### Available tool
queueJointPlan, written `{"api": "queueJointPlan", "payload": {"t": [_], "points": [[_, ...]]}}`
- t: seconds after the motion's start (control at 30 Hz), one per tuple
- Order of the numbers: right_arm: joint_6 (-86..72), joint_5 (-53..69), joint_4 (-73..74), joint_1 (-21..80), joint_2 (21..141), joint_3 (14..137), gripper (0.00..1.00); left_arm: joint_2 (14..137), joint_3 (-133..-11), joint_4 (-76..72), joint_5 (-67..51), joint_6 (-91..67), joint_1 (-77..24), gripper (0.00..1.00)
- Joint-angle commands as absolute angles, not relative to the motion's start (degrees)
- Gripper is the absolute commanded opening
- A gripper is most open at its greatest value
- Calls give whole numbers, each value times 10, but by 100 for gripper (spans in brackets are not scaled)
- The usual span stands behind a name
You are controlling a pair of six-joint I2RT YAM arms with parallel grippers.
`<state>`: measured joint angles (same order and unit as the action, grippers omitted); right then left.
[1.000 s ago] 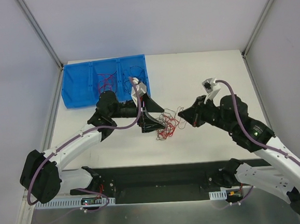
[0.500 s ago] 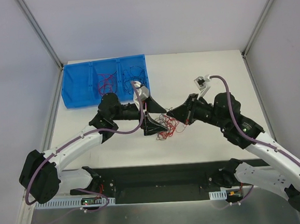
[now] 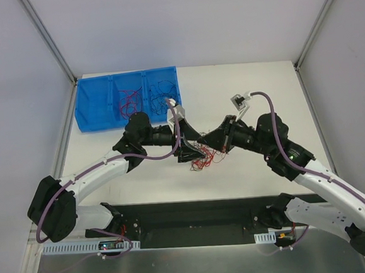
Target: Untangle the cables
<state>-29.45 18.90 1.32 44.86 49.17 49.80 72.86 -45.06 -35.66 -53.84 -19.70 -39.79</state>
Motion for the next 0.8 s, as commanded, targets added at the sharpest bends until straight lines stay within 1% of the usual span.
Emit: {"api": "queueJointPlan", "payload": {"t": [0.0, 0.03, 0.2, 0.27, 0.37, 0.4, 0.43, 0.5, 0.57, 0.7, 0.77], "points": [[-313, 211, -47, 454, 490, 486, 0, 731, -465, -390, -568, -196, -402, 75], [-317, 213, -54, 454, 490, 481, 0, 732, -464, -398, -571, -200, -402, 71], [-323, 216, -70, 455, 495, 472, 0, 739, -463, -418, -585, -218, -402, 47], [-323, 215, -70, 455, 493, 471, 1, 740, -465, -419, -588, -220, -402, 43], [-321, 213, -70, 456, 490, 468, 0, 742, -466, -423, -591, -226, -402, 39], [-321, 210, -70, 455, 489, 466, 0, 743, -467, -424, -591, -229, -402, 41], [-321, 208, -69, 456, 487, 465, 0, 744, -468, -423, -589, -230, -402, 46], [-321, 202, -69, 455, 480, 462, 0, 744, -466, -417, -580, -229, -402, 64], [-321, 193, -63, 456, 475, 464, 0, 742, -463, -415, -573, -225, -402, 74], [-324, 189, -55, 455, 474, 467, 0, 725, -453, -418, -559, -215, -402, 87], [-332, 193, -59, 455, 478, 466, 0, 713, -441, -432, -551, -210, -402, 89]]}}
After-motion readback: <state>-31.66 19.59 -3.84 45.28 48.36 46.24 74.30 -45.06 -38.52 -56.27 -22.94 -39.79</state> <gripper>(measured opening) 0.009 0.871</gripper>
